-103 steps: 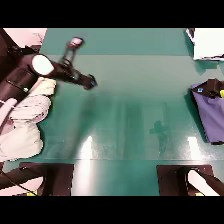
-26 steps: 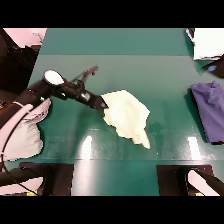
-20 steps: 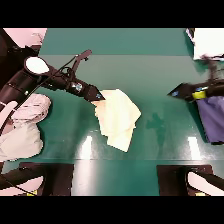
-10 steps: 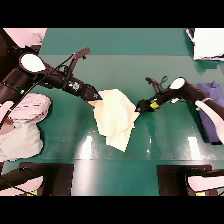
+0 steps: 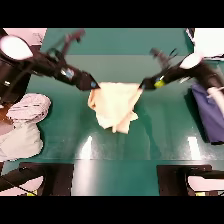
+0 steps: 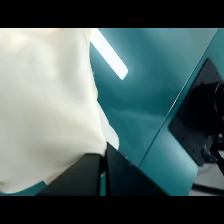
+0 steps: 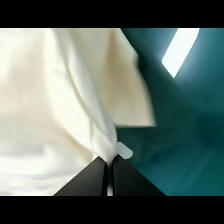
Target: Fold the shirts.
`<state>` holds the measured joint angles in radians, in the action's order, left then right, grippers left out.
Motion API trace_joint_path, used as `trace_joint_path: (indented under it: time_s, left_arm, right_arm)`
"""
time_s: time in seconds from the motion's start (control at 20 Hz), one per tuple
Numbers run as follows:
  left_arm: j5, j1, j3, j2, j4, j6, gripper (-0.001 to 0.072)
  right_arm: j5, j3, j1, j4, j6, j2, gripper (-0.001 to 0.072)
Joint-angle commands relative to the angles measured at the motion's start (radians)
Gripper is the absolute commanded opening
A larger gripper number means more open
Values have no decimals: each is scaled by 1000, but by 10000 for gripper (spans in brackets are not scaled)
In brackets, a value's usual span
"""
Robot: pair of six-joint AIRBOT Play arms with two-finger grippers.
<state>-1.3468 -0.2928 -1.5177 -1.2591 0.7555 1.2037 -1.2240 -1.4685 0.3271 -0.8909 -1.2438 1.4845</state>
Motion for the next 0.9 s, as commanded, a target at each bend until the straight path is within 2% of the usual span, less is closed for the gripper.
trace_joint_path:
  time_s: [0.0,0.2,0.25,0.5,0.7,0.75,0.85]
  left_arm:
    - [-24,1,-262,28,7,28,27]
    - [-18,1,-570,45,-19,82,28]
    - [-9,1,-621,48,-64,84,28]
    - [98,1,-628,119,-444,78,28]
    - [132,1,-628,150,-682,35,28]
    - [125,1,-628,153,-679,21,28]
    - [90,0,-613,153,-544,30,27]
  right_arm:
    - [-8,-200,-86,0,-13,-163,13]
    - [-6,-417,-134,-2,-13,-310,13]
    - [-6,-458,-143,-2,-13,-343,13]
    - [8,-587,-193,-2,-13,-471,12]
    - [98,-519,-296,-2,-13,-592,12]
    - [110,-499,-332,-1,-13,-614,12]
    - [113,-468,-388,2,-16,-629,11]
